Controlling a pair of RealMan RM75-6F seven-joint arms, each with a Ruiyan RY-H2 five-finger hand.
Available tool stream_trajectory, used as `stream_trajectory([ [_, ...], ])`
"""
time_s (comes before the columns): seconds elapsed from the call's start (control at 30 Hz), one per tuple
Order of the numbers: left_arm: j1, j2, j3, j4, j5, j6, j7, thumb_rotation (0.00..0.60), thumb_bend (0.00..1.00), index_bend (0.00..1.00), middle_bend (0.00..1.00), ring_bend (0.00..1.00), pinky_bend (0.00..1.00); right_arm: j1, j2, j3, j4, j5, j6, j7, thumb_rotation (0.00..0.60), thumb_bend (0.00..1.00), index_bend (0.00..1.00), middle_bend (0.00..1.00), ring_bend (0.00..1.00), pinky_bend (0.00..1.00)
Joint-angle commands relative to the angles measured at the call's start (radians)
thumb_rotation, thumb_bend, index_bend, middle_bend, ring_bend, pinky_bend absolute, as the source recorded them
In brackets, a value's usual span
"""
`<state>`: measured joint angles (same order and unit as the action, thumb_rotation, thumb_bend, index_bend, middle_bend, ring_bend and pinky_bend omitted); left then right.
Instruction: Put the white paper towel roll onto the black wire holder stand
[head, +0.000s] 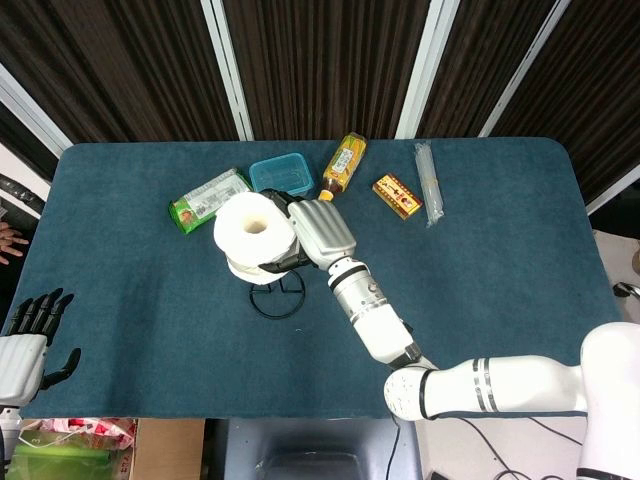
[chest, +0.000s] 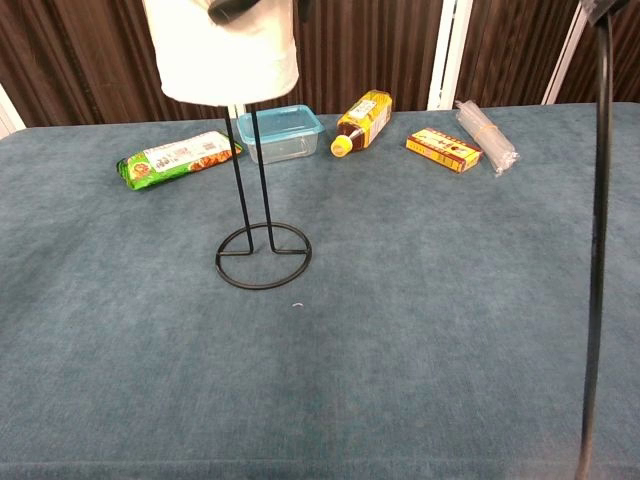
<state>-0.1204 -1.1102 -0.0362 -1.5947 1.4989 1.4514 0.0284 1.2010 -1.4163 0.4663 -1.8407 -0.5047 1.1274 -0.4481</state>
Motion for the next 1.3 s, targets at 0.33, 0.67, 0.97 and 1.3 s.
stream_trajectory([
  [0.33,0.000,0.001,0.000,0.000,0.002,0.003,-0.004,0.600,0.40,0.00,0.00,0.00,0.05,-0.009,-0.013,-0.008,-0.014,0.039,-0.018,0.000,0.600,0.25,0.08,0.27,0.21,0.28],
  [0.67,0.003,0.000,0.002,-0.002,0.013,0.014,-0.005,0.600,0.40,0.00,0.00,0.00,0.05,-0.037,0.083,-0.027,-0.081,0.028,-0.025,-0.024,0.600,0.11,0.00,0.00,0.00,0.00],
  [0.97,0.004,0.003,0.003,-0.007,0.016,0.017,-0.007,0.600,0.40,0.00,0.00,0.00,0.05,-0.143,0.211,-0.084,-0.214,-0.145,0.031,-0.007,0.600,0.11,0.00,0.00,0.00,0.00],
  [1.3,0.017,-0.007,0.001,0.011,0.058,0.075,-0.019,0.600,0.40,0.00,0.00,0.00,0.05,-0.584,0.376,-0.540,-0.270,-0.808,0.298,0.008,0.600,0.11,0.00,0.00,0.00,0.00],
])
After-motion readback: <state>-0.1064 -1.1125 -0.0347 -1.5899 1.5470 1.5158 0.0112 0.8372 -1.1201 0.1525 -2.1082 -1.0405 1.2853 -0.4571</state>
